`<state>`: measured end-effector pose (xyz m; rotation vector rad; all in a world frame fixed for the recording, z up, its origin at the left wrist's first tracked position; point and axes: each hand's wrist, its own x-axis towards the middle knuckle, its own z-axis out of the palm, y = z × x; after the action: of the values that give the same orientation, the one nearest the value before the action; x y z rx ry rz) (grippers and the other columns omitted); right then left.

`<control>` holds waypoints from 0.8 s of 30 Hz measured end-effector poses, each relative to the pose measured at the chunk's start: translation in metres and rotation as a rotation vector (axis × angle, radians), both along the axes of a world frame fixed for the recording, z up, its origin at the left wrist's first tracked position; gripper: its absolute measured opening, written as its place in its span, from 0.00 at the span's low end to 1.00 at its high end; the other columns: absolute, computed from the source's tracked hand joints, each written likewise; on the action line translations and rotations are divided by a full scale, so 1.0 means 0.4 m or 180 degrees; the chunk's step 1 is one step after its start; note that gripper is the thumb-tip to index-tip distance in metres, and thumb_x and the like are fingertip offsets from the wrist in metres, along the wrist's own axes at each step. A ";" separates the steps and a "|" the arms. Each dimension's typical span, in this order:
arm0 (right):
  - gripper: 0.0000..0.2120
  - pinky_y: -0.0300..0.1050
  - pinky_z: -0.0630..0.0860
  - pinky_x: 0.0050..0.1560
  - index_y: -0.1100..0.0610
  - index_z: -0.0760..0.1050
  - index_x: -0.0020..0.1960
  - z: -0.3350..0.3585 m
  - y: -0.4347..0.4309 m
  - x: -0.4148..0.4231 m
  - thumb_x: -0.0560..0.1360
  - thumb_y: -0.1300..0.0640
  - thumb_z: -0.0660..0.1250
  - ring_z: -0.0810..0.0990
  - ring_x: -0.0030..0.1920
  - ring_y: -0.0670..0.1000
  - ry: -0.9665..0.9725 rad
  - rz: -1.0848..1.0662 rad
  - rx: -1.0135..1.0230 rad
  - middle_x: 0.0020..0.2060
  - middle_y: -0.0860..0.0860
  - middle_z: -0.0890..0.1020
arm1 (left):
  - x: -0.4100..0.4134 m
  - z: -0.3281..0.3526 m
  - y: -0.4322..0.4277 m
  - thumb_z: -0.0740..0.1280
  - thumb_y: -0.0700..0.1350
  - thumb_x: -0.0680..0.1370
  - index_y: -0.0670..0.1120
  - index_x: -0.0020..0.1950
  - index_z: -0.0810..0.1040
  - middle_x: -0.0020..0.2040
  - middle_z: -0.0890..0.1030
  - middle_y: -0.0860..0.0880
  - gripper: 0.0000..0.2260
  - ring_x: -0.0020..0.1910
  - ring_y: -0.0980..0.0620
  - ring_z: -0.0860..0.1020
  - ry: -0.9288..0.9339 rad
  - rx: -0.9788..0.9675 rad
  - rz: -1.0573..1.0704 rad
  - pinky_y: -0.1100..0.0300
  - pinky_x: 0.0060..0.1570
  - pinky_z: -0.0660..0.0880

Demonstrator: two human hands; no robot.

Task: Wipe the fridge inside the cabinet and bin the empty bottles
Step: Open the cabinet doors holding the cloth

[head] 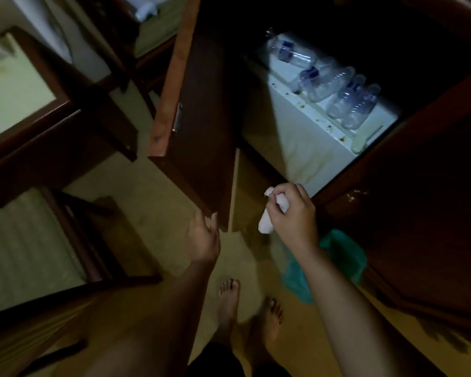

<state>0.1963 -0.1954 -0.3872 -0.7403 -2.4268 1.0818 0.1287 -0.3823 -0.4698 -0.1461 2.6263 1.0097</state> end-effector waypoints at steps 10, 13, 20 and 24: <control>0.05 0.25 0.67 0.42 0.54 0.80 0.52 -0.057 -0.139 -0.166 0.77 0.59 0.73 0.82 0.53 0.51 -0.0414 0.0335 -0.0154 0.55 0.51 0.83 | -0.307 -0.034 -0.217 0.54 0.54 0.87 0.56 0.83 0.54 0.81 0.64 0.50 0.24 0.79 0.46 0.65 0.0276 0.0848 0.1644 0.43 0.75 0.68; 0.05 0.17 0.66 0.36 0.57 0.82 0.51 -0.045 -0.167 -0.219 0.76 0.61 0.75 0.80 0.48 0.48 -0.0433 0.0327 0.0129 0.51 0.51 0.84 | -0.435 -0.053 -0.254 0.52 0.54 0.87 0.56 0.83 0.54 0.81 0.65 0.51 0.23 0.78 0.47 0.66 0.0465 0.0869 0.1791 0.45 0.74 0.69; 0.04 0.15 0.64 0.45 0.58 0.81 0.53 -0.103 -0.194 -0.372 0.79 0.61 0.71 0.74 0.48 0.42 -0.0656 0.0453 -0.0151 0.56 0.52 0.82 | -0.649 -0.080 -0.310 0.49 0.54 0.88 0.53 0.83 0.53 0.82 0.62 0.52 0.24 0.80 0.50 0.63 0.0734 0.0708 0.1792 0.58 0.69 0.61; 0.05 0.24 0.69 0.34 0.53 0.79 0.56 -0.122 -0.201 -0.440 0.81 0.55 0.69 0.75 0.50 0.43 -0.0916 0.0432 -0.0324 0.58 0.49 0.79 | -0.710 -0.087 -0.331 0.49 0.56 0.87 0.52 0.84 0.51 0.83 0.59 0.51 0.26 0.81 0.49 0.60 0.0696 0.0610 0.1819 0.51 0.77 0.60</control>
<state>0.0203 -0.2759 -0.4362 -0.8236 -2.7131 1.2328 -0.1555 -0.5148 -0.5046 -0.8180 2.7175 1.5259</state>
